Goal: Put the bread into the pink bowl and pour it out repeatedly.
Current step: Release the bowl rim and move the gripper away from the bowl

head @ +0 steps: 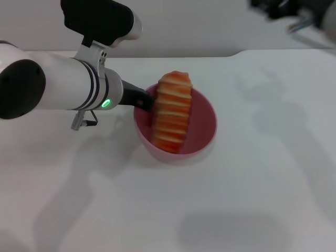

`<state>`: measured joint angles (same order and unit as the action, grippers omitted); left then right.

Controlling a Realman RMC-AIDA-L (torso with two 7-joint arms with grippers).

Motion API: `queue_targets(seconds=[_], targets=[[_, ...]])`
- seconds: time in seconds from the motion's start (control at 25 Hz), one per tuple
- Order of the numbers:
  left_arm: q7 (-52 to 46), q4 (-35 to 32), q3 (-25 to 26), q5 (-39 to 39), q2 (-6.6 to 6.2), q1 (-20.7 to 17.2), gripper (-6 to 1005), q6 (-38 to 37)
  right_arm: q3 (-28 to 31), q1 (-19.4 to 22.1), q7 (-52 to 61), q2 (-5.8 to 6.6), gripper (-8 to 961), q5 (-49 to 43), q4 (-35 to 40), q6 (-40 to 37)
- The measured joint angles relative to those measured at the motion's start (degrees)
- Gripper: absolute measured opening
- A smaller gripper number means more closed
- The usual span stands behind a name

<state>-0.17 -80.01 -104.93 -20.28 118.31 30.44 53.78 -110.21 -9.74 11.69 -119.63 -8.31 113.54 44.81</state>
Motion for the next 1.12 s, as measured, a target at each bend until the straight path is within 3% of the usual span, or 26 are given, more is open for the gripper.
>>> queue_targets(seconds=[0.12, 0.24, 0.44, 0.48, 0.52, 0.6, 0.84, 1.12], targets=[[0.03, 0.02, -0.15, -0.06, -0.01, -0.08, 41, -0.26, 2.29, 4.65, -0.02, -0.11, 739, -2.21, 0.28, -7.7], [0.11, 0.44, -0.23, -0.1, -0.01, -0.22, 41, -0.67, 3.31, 8.2, -0.32, -0.11, 739, -2.56, -4.22, -18.7], [-0.03, 2.37, -0.22, -0.11, 0.01, 0.2, 41, -1.22, 5.76, 14.98, 1.8, -0.11, 739, -2.34, -17.9, -48.49], [-0.2, 2.83, -0.26, -0.11, 0.07, 0.2, 41, -1.56, 7.07, 16.4, 2.45, -0.12, 739, -2.17, -25.06, -60.51], [-0.2, 2.83, -0.26, -0.11, 0.07, 0.2, 41, -1.56, 7.07, 16.4, 2.45, -0.12, 738, -2.17, -25.06, -60.51], [-0.31, 3.03, -0.32, -0.13, 0.12, 0.21, 41, -1.63, 8.29, 16.81, 2.44, -0.11, 738, -1.86, -31.6, -69.7], [-1.67, 3.1, -0.7, -0.94, 0.23, 0.34, 41, -1.9, 8.37, 15.5, -5.61, -0.2, 738, 5.88, -44.86, -78.03], [-1.95, 3.79, -0.96, -3.31, 0.18, 0.82, 41, -1.61, 3.47, 15.69, -19.18, -0.15, 738, 18.96, -47.52, -81.34]])
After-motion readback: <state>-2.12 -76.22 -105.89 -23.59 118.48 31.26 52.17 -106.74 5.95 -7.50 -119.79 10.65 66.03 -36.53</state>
